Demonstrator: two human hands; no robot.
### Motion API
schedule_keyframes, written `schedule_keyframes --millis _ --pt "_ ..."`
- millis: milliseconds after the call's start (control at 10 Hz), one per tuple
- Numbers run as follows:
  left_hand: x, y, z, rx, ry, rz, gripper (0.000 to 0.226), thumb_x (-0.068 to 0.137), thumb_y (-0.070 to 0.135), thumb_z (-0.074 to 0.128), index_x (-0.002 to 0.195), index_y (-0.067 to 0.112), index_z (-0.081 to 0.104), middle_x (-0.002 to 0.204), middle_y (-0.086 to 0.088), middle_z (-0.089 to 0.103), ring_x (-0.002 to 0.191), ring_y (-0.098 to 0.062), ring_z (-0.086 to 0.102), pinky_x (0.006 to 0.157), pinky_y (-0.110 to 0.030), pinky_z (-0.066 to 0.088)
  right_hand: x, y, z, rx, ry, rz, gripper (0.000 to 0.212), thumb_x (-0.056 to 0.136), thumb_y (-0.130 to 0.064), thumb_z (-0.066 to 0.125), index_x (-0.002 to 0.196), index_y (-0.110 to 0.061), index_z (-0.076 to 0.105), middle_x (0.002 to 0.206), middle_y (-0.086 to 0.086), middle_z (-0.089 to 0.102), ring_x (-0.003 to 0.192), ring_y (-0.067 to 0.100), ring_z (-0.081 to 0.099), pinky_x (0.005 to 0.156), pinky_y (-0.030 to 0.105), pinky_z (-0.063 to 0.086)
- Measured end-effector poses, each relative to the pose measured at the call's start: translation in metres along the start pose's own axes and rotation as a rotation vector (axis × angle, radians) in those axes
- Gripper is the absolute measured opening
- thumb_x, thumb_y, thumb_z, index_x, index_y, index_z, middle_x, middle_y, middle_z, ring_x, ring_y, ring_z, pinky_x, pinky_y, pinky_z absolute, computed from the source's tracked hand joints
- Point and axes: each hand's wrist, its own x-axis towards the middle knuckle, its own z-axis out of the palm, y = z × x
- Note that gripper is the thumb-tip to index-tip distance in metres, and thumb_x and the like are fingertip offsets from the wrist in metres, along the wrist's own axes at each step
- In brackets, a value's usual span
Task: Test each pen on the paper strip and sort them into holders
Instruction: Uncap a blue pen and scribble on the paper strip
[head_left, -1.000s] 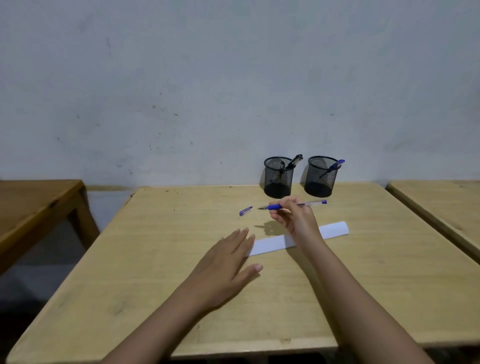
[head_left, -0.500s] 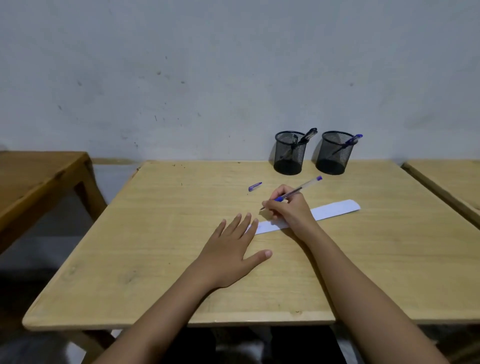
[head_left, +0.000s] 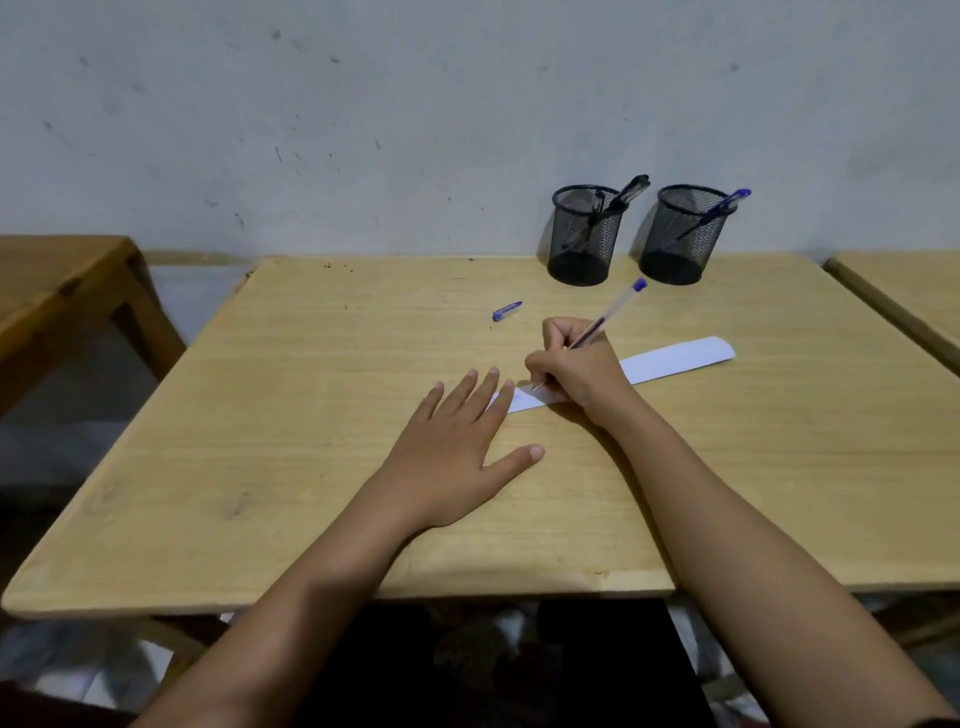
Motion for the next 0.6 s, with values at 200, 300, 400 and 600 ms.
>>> schedule_keyframes --millis 200,300,400,600 --pt "0.0006 -0.0004 0.0008 0.007 -0.004 0.0 0.075 0.089 0.066 0.018 0.149 0.027 -0.004 0.158 0.008 -0.012 0.144 -0.007 -0.015 0.119 -0.035 -0.007 -0.0001 0.0023 -0.0004 0.013 -0.057 -0.016 0.035 0.066 0.011 0.058 0.051 -0.01 0.035 0.053 0.009 0.036 0.042 0.013 0.039 0.039 0.019 0.036" --pt "0.0011 -0.0002 0.0012 0.004 -0.007 0.001 0.075 0.089 0.066 0.017 0.149 0.027 -0.005 0.158 0.008 -0.012 0.144 -0.007 -0.015 0.119 -0.035 -0.008 -0.0006 0.004 -0.0003 0.037 -0.07 -0.027 0.036 0.067 0.012 0.057 0.051 -0.01 0.033 0.052 0.008 0.034 0.041 0.013 0.037 0.038 0.019 0.035" --pt "0.001 0.0001 0.0 0.001 -0.012 0.001 0.074 0.089 0.066 0.016 0.149 0.027 -0.005 0.158 0.008 -0.012 0.144 -0.007 -0.015 0.119 -0.035 -0.008 0.0002 0.0049 0.0005 0.01 -0.075 -0.04 0.038 0.066 0.01 0.058 0.05 -0.013 0.033 0.05 0.006 0.033 0.04 0.012 0.038 0.04 0.02 0.036" --pt "0.0004 0.0009 -0.0004 0.003 -0.02 0.003 0.074 0.089 0.066 0.016 0.149 0.028 -0.005 0.158 0.008 -0.012 0.144 -0.007 -0.016 0.119 -0.035 -0.009 0.0008 0.0054 0.0002 -0.009 -0.06 -0.043 0.036 0.067 0.01 0.059 0.051 -0.011 0.035 0.05 0.006 0.035 0.039 0.009 0.039 0.04 0.018 0.037"
